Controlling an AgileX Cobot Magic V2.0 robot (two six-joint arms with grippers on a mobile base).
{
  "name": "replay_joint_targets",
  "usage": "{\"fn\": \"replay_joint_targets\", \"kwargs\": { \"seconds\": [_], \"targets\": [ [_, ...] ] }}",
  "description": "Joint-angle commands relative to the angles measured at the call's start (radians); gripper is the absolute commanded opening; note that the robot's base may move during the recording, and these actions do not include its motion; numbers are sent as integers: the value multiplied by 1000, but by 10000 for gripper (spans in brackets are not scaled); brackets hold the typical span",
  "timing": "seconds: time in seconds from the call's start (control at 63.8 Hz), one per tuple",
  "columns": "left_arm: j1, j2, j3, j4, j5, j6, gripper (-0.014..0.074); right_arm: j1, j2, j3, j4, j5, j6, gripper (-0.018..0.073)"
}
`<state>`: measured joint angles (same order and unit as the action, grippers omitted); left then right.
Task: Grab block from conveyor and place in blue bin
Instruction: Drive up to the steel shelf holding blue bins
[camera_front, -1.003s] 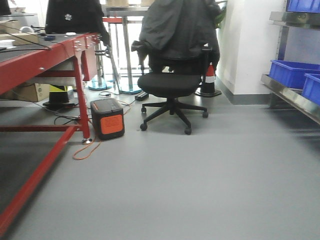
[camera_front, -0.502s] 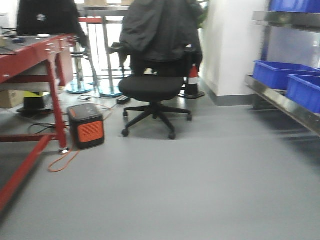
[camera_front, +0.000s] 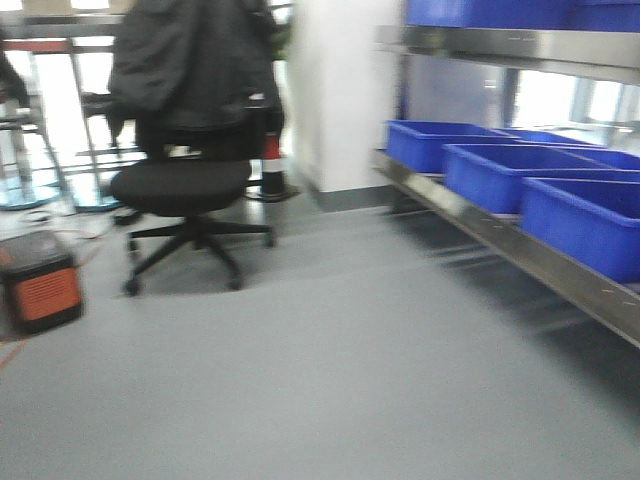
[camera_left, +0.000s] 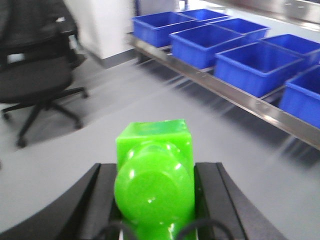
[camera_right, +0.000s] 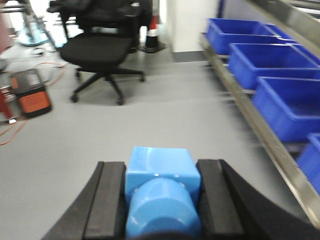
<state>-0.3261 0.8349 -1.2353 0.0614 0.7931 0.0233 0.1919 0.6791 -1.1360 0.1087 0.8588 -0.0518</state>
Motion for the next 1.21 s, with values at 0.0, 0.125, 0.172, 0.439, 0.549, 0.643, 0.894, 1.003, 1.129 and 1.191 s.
{"fn": "replay_joint_targets", "kwargs": {
  "seconds": [0.0, 0.125, 0.172, 0.439, 0.549, 0.643, 0.894, 1.003, 1.129, 1.191],
  "targets": [
    [-6, -3, -2, -3, -27, -7, -111, 0, -4, -9, -5, -14, -2, -151],
    [-6, -3, -2, -3, -27, -7, -111, 0, -4, -9, -5, -14, -2, -151],
    [-6, -3, -2, -3, -27, -7, -111, 0, -4, -9, -5, -14, -2, -151],
    [-6, -3, -2, -3, -27, -7, -111, 0, -4, -9, -5, -14, -2, -151],
    [-6, -3, -2, -3, -27, -7, -111, 0, -4, -9, -5, -14, -2, -151],
    [-6, -3, -2, -3, -27, -7, -111, 0, -4, -9, -5, -14, -2, -151],
    [-6, -3, -2, -3, -27, -7, -111, 0, -4, -9, -5, -14, -2, -151],
    [-6, -3, -2, -3, -27, -7, -111, 0, -4, -9, -5, -14, -2, -151],
    [-6, -3, -2, -3, -27, -7, -111, 0, -4, -9, -5, -14, -2, -151],
    [-6, -3, -2, -3, -27, -7, -111, 0, -4, -9, -5, -14, -2, -151]
  ]
}}
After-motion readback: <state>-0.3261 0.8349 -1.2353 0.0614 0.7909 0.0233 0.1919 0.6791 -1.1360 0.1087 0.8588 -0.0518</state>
